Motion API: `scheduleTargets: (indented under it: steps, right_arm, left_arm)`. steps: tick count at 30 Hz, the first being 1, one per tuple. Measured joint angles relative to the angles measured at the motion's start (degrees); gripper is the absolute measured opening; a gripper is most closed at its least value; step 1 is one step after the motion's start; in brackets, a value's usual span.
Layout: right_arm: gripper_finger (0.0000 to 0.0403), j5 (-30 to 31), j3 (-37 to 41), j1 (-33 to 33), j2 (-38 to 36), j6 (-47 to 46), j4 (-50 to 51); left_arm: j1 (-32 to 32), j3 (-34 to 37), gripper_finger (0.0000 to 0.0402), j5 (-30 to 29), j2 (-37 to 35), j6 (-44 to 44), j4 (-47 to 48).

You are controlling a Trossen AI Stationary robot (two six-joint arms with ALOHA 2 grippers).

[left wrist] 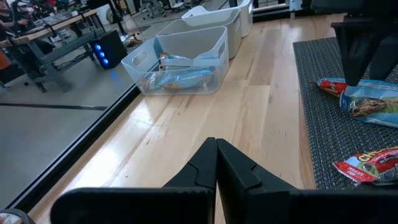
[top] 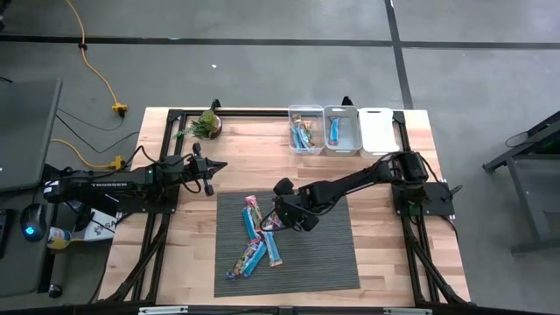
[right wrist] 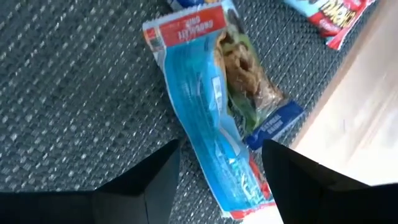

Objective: Pick and place Granola Bars by type
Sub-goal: Put the red granola bar into the gray bin

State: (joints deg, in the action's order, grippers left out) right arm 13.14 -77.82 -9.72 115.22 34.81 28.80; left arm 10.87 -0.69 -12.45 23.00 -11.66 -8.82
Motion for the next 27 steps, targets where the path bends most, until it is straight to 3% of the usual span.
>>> scheduleTargets:
  steps: [27]
  right_arm:
    - [0.0187,-9.1,-0.2,3.9,2.7,-17.5,1.1]
  left_arm:
    - [0.0,0.0,0.0001,0.0,0.0,0.0,0.0]
